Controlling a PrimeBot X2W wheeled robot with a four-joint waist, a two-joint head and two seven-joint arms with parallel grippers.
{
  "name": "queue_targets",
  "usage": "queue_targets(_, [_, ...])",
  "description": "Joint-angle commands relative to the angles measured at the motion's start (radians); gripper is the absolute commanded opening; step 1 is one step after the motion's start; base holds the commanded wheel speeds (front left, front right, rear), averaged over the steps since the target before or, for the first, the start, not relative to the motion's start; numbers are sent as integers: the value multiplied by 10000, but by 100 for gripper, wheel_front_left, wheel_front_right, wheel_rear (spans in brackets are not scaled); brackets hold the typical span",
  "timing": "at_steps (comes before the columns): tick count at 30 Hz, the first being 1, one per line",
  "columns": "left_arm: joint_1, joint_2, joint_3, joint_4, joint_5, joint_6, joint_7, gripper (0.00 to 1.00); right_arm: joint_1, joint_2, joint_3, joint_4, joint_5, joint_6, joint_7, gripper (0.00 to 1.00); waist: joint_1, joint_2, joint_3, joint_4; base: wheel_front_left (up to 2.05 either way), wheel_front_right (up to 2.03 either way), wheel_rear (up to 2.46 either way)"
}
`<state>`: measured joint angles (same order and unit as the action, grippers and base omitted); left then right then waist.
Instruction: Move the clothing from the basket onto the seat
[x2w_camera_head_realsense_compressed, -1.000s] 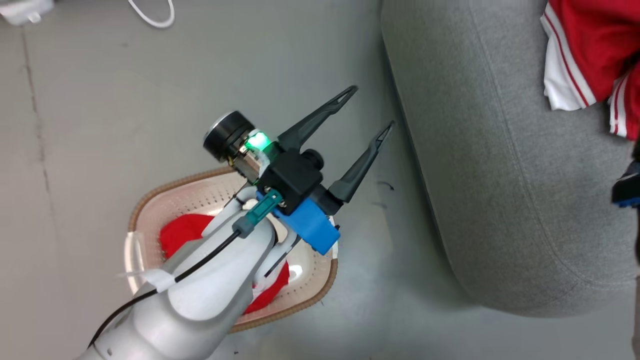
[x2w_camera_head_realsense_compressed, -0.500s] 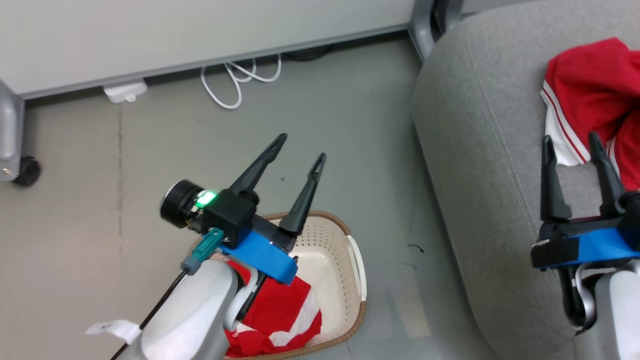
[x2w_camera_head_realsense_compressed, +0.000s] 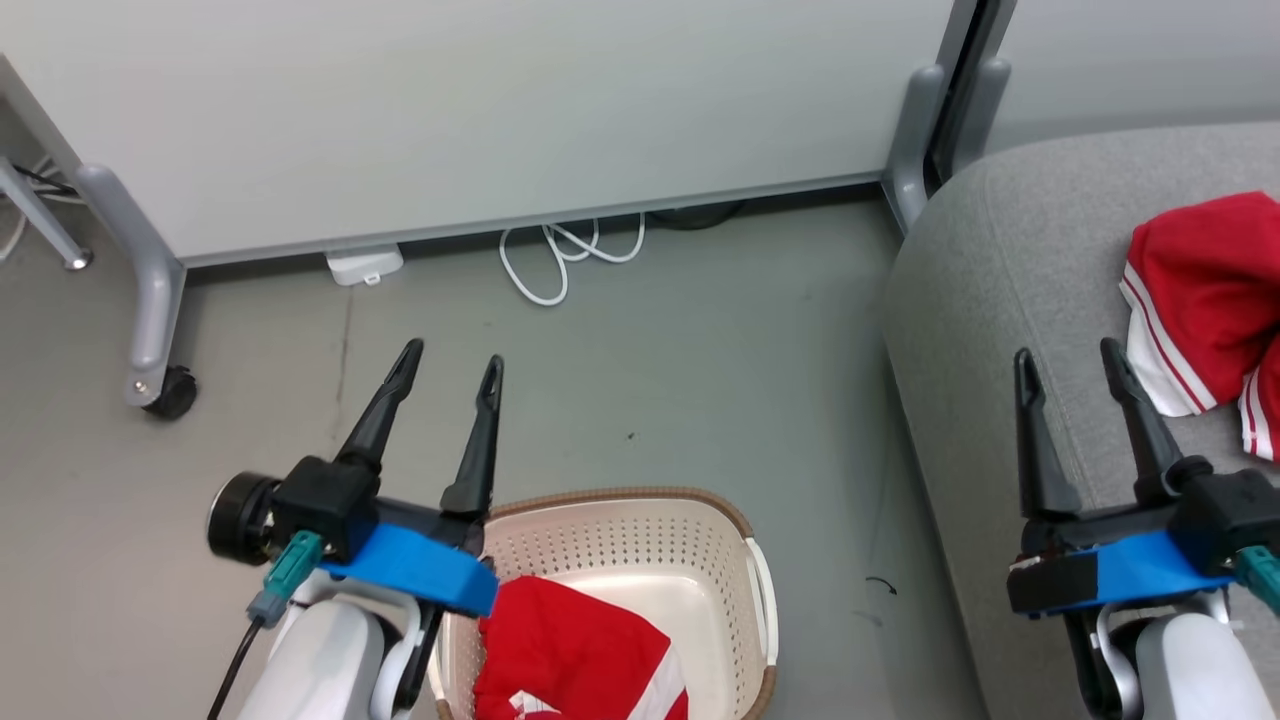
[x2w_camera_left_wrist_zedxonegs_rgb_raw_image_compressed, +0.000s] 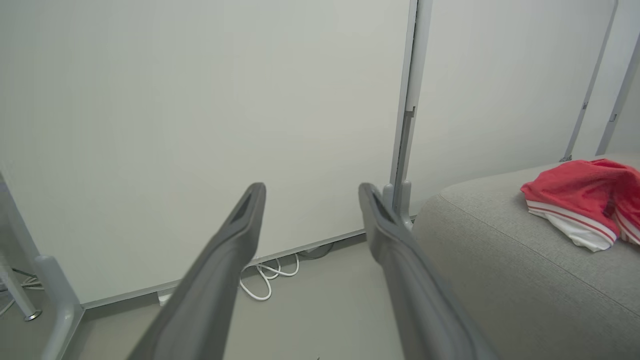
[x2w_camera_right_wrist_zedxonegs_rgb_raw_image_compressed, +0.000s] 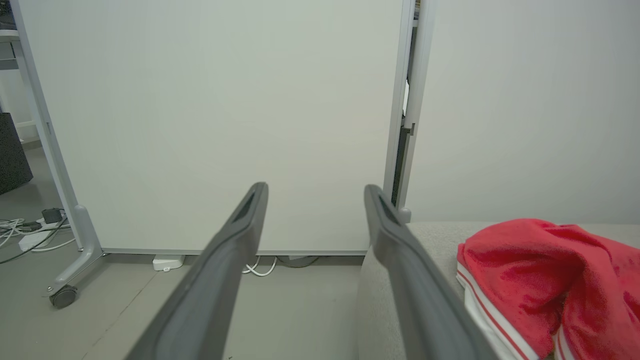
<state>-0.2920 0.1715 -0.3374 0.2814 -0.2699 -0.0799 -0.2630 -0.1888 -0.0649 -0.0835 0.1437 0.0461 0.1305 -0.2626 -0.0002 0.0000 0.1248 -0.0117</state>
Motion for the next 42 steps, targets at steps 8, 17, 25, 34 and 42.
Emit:
queue_targets(8, [1119,-181,1034,-230,382,-146,-26,100,771,128,111,-155,-3,3,-34,100,2,0,-651,132,0,0,0])
queue_targets(17, [1764,-419,1607,-252,734,-333,-26,100,1460,150,277,-51,487,5,-34,100,2,0,-1025,239,0,0,0])
queue_targets(25, [2088,-656,2048,-339,882,-417,-26,100,1773,150,376,64,728,5,-34,100,2,0,-1199,237,0,0,0])
queue_targets(34, [2351,-793,2477,-455,1045,-444,-26,100,1796,150,328,108,781,5,-34,100,2,0,-1243,348,0,0,0])
queue_targets(42, [2362,-889,2561,-498,1163,-499,-27,100,1788,150,351,145,827,5,-34,100,2,0,-1252,448,0,0,0])
